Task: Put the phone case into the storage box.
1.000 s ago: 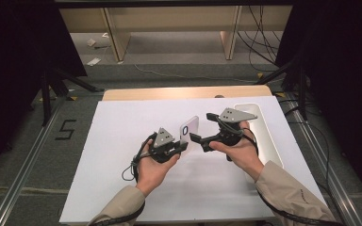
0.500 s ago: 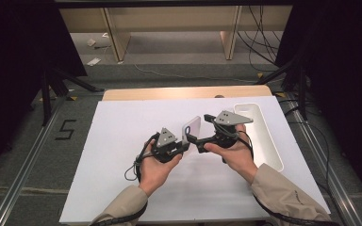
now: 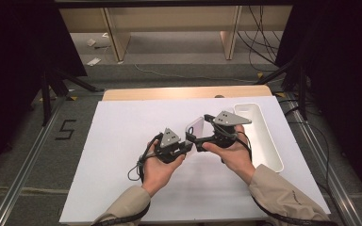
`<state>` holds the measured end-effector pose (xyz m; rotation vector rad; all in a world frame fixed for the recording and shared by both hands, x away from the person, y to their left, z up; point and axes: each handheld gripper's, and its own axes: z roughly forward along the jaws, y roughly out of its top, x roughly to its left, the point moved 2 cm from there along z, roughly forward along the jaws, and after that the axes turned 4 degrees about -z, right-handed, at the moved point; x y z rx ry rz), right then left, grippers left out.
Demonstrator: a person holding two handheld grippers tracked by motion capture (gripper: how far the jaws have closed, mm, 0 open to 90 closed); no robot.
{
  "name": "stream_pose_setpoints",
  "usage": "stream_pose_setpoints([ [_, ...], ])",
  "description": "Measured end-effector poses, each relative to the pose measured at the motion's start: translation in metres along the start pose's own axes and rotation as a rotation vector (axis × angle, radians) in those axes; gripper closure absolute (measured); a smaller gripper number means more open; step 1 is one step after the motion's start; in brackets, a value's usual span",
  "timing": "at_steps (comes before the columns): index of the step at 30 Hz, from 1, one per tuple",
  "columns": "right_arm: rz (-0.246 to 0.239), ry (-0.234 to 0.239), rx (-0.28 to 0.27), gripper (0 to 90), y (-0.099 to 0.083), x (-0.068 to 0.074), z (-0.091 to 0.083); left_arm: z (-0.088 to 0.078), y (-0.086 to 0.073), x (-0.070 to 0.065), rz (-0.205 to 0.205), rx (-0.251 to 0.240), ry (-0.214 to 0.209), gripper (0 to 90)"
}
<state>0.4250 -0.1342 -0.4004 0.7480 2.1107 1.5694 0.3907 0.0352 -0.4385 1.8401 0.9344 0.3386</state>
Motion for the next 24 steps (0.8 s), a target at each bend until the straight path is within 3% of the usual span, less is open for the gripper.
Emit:
stream_pose_setpoints([
  [9,0.002,-0.022,0.002,7.1,-0.0012,-0.0006,0.0005,0.0013,0.0003,-0.0018,0.002,-0.001,-0.002,80.6],
  [24,0.018,-0.018,-0.005,11.9,-0.0022,0.0009,0.0017,0.0017,0.0003,-0.002,0.0,-0.004,-0.003,80.6],
])
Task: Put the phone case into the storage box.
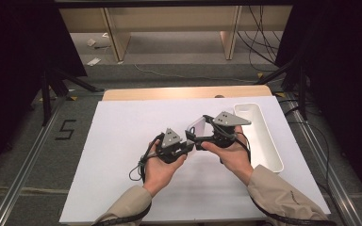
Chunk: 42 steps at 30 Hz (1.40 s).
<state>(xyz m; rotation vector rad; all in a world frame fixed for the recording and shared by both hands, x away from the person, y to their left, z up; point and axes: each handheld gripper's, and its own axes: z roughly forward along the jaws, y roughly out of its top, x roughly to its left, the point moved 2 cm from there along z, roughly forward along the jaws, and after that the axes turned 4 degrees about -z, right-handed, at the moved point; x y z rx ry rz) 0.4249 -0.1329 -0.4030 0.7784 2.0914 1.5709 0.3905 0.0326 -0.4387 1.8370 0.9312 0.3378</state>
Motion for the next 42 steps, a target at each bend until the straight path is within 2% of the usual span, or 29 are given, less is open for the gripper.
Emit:
stream_pose_setpoints([
  [19,0.005,0.001,-0.006,16.7,-0.0005,0.0017,0.001,0.0002,0.0,0.0,0.0,-0.006,0.002,80.5],
  [42,0.0,0.007,-0.01,17.6,0.0004,0.0018,0.0017,0.0,0.0001,0.0005,0.003,-0.009,0.006,80.4],
])
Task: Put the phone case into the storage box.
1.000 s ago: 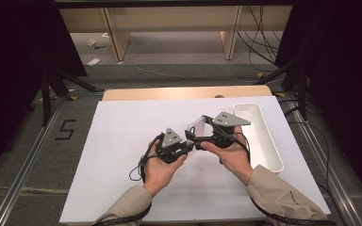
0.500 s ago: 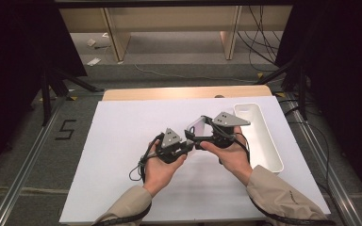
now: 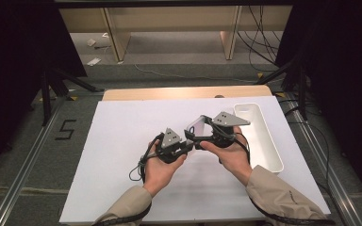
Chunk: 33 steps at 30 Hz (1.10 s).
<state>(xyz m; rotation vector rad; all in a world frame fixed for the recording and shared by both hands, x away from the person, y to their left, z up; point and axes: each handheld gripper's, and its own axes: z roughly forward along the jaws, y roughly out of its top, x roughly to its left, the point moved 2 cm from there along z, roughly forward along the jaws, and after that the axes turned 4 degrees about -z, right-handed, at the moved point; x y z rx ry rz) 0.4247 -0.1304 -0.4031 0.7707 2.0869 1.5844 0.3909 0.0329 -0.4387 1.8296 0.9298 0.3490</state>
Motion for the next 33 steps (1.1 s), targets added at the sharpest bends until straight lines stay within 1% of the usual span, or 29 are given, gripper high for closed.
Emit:
stream_pose_setpoints([
  [5,-0.009,-0.007,-0.002,17.6,0.0003,0.0007,-0.0001,-0.0001,0.0002,0.0,0.0,-0.002,0.0,80.4],
  [14,-0.01,-0.014,-0.008,17.8,0.0013,0.0018,-0.0005,-0.0005,0.0008,0.0003,0.002,-0.009,-0.002,79.9],
  [16,-0.009,-0.012,-0.01,17.8,0.0015,0.0015,-0.0007,-0.0008,0.0012,0.0003,0.007,-0.012,-0.005,79.5],
  [18,-0.007,-0.015,-0.011,17.9,0.0022,0.0012,-0.0015,-0.0013,0.0023,0.0,0.018,-0.015,-0.002,77.1],
  [20,-0.007,-0.016,-0.015,17.9,0.0028,0.0002,-0.002,-0.0016,0.003,0.0,0.024,-0.009,0.003,71.7],
  [22,-0.007,-0.021,-0.018,17.9,0.0033,-0.0007,-0.0028,-0.0015,0.0035,0.0001,0.034,-0.009,0.002,63.5],
  [26,-0.003,-0.029,-0.028,17.9,0.0052,-0.0028,-0.0046,-0.0012,0.0052,-0.0019,0.061,-0.011,-0.015,42.4],
  [28,0.0,-0.032,-0.03,17.9,0.0062,-0.0044,-0.0059,-0.0014,0.0063,-0.0033,0.076,-0.005,-0.006,29.7],
  [30,0.004,-0.035,-0.037,17.9,0.0073,-0.0057,-0.0068,-0.0013,0.0067,-0.0043,0.081,-0.001,-0.008,20.9],
  [31,0.005,-0.033,-0.037,17.9,0.0078,-0.0064,-0.0076,-0.0014,0.0067,-0.0044,0.086,0.001,-0.004,16.7],
  [33,0.004,-0.038,-0.042,17.9,0.0089,-0.0073,-0.0087,-0.002,0.0064,-0.0047,0.096,0.003,-0.016,12.4],
])
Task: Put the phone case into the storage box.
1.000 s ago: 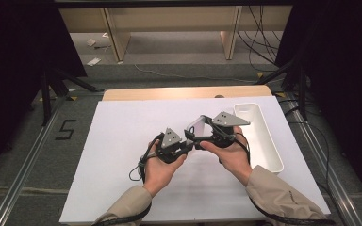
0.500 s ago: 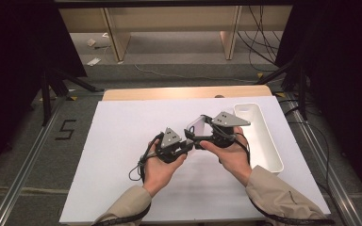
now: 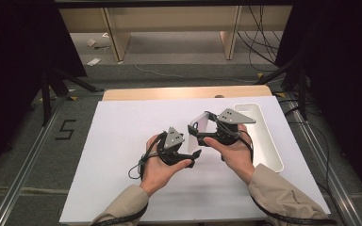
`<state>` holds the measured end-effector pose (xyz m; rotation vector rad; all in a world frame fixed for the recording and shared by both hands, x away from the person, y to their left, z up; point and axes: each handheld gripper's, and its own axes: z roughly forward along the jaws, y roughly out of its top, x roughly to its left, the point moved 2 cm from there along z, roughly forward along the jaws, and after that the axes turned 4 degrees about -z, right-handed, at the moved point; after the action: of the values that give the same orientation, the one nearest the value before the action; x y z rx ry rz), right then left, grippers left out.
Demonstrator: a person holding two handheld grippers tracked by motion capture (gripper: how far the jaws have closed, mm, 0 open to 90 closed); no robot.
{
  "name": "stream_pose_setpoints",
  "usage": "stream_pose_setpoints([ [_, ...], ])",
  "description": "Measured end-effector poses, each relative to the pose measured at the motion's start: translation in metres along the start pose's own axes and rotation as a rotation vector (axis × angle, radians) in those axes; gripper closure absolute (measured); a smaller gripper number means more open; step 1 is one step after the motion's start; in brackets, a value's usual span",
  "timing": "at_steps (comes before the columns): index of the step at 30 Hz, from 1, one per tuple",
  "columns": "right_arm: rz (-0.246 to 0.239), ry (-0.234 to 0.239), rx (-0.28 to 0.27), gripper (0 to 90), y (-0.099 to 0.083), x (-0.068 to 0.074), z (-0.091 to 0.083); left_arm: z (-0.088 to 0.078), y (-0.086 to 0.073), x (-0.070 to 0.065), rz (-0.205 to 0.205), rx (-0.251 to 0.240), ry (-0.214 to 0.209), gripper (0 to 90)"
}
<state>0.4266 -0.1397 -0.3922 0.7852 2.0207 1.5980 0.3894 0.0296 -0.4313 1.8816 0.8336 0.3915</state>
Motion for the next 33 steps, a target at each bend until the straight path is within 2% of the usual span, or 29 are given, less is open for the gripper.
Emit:
stream_pose_setpoints([
  [2,0.004,-0.001,-0.001,17.9,0.001,0.0,-0.001,-0.001,0.0,0.0,0.005,0.014,-0.005,6.6],
  [9,0.002,-0.005,-0.006,17.9,0.003,-0.003,-0.004,-0.009,-0.001,0.001,0.036,0.011,-0.013,0.0],
  [20,0.01,-0.017,-0.008,17.8,0.005,-0.008,-0.008,-0.028,-0.009,0.012,0.056,0.022,0.008,0.0],
  [26,0.013,-0.028,-0.01,17.9,0.007,-0.011,-0.01,-0.04,-0.015,0.019,0.046,0.016,0.019,0.0],
  [33,0.026,-0.043,-0.013,17.8,0.01,-0.017,-0.014,-0.047,-0.019,0.023,0.039,0.013,0.029,0.0],
])
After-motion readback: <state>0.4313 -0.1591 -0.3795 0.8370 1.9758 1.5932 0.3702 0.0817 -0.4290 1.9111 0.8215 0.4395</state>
